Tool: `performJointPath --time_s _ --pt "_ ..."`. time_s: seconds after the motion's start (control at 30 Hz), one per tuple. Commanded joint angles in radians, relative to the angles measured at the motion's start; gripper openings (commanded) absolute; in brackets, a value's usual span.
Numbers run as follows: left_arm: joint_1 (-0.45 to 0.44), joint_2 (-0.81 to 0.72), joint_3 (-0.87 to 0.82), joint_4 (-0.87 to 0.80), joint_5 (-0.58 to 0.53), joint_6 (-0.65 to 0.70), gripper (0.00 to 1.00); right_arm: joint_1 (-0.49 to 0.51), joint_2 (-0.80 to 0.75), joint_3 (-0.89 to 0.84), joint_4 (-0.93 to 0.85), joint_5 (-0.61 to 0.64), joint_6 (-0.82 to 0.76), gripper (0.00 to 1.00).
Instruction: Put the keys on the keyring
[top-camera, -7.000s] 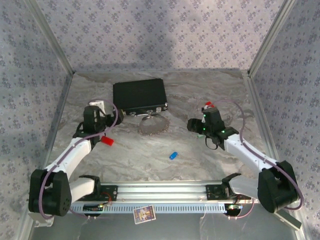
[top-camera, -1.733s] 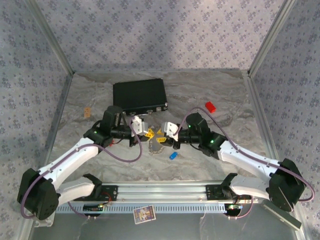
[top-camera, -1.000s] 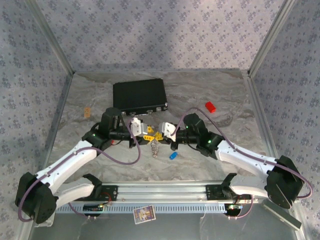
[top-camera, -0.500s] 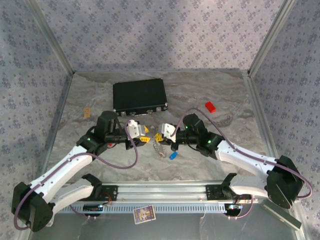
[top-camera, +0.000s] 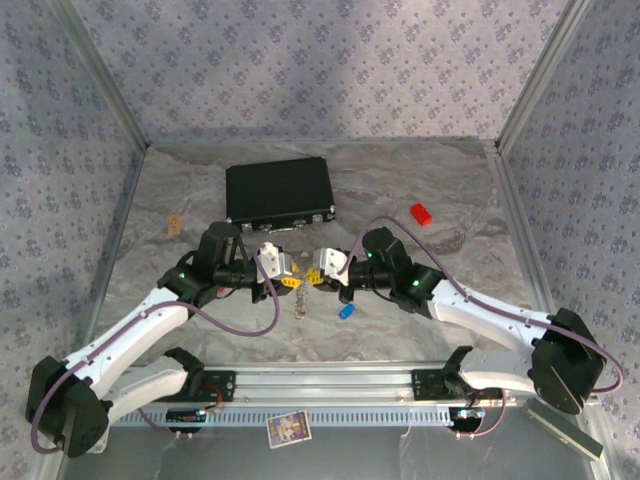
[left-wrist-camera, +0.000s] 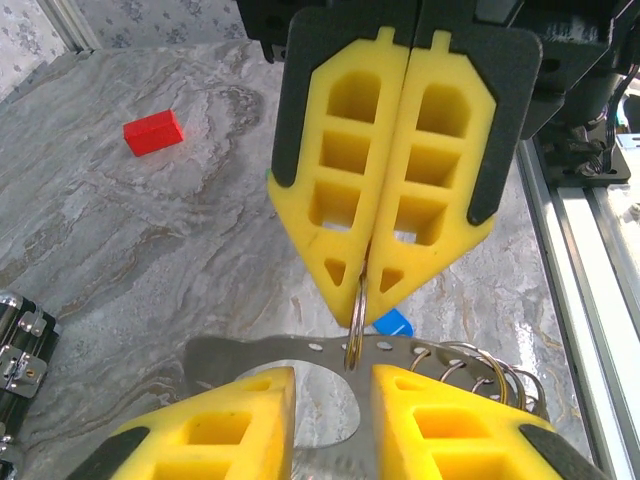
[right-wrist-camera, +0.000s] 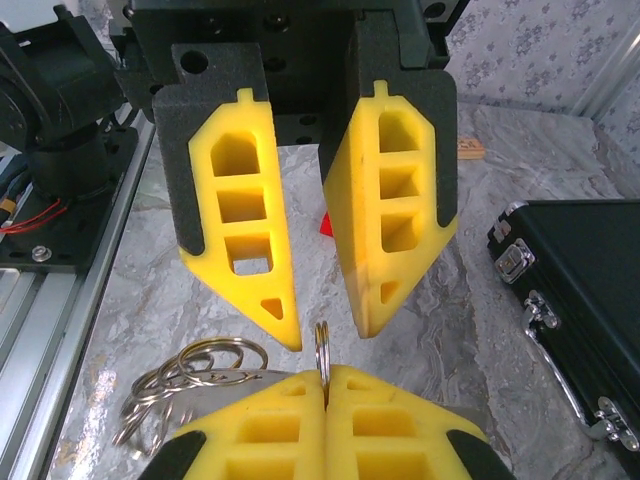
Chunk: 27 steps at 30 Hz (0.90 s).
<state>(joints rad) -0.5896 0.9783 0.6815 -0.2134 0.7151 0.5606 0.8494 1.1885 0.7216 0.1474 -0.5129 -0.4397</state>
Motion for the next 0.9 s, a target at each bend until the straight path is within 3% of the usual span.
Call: performJointPath --time_s 0.0,0.37,0.47,0.53,0.63,0.7,0.77,0.87 --pt "-0.004 -0.005 0.021 -0.009 0.043 0.018 0.24 0.009 0.010 0.052 0.011 -0.015 -0.024 0.00" --pt "-0.005 0.001 0.030 0.000 0.064 -0.005 0.19 0.022 0.036 0.075 0.005 -0.019 -0.025 0.00" --pt "-0.016 -0.004 0.036 -0.002 0.064 -0.007 0.11 0.025 0.039 0.076 0.001 -0.019 -0.025 0.00" --pt "-0.019 -0.011 0.035 -0.006 0.057 -0.006 0.00 0.023 0.035 0.077 -0.004 -0.018 -0.028 0.00" --pt "-0.021 -0.024 0.038 -0.002 0.035 -0.036 0.00 0.023 0.022 0.074 -0.019 0.005 -0.033 0.00" --pt "-0.022 -0.035 0.042 -0.003 0.006 -0.071 0.00 0.016 -0.004 0.055 -0.020 0.046 -0.034 0.20" --pt "-0.023 -0.041 0.053 -0.005 -0.035 -0.125 0.00 -0.003 -0.046 0.033 -0.020 0.066 -0.032 0.31" --pt "-0.035 -0.034 0.082 -0.016 -0.140 -0.275 0.00 -0.030 -0.123 0.012 -0.055 0.089 -0.026 0.32"
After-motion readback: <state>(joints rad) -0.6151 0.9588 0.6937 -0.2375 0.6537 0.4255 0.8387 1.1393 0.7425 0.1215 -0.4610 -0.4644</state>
